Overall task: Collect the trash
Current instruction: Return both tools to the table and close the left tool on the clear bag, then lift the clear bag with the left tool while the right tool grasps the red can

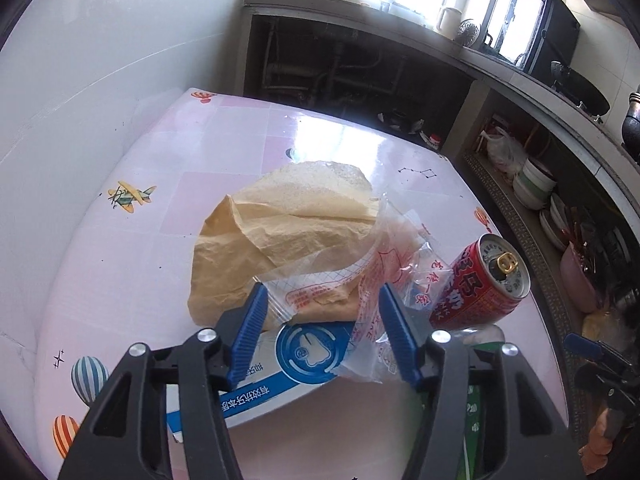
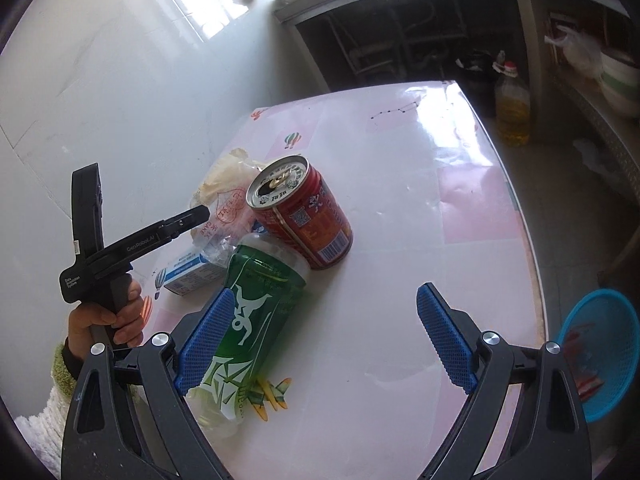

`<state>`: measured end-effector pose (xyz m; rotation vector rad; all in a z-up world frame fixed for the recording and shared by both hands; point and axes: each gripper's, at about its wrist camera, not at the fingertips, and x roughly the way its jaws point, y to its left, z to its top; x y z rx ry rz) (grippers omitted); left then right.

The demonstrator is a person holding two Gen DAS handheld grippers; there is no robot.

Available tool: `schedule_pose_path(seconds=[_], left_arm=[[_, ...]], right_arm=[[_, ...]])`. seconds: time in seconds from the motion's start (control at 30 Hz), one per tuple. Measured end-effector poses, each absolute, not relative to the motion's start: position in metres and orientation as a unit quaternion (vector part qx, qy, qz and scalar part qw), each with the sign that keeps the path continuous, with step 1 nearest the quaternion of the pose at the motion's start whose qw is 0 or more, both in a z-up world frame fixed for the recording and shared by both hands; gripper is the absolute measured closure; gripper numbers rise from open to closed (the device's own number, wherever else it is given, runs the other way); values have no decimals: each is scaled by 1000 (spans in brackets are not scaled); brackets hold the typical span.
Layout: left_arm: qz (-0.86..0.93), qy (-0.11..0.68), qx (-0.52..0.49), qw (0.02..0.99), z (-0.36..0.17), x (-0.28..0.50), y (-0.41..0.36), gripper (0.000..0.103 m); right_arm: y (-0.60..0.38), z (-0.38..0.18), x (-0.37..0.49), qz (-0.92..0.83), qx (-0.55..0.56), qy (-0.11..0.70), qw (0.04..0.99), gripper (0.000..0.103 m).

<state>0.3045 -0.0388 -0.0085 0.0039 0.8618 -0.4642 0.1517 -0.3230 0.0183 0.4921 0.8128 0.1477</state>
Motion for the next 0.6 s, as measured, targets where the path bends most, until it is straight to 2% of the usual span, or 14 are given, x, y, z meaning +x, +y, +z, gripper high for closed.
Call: schedule_pose_path(seconds=[0.03,0.2,0.3,0.4,0.6], left_arm=[[-219,414,6,883,-10,303,-39,57],[-210,423,6,881,-16,300,-33,85],[-210,425,4,881,-17,297,-29,97],[-213,421,5,882,-17,292,-27,103],[-221,405,-7,887,-12,284,-21,103]], right_arm=[[-324,17,153,71,238,392,886,15],[-326,15,151,71,246,392,884,15],[-329,15,149,69,249,391,883,15],[-331,15,146,67,250,390,884,15],[-332,22,148,65,246,382,888,15]])
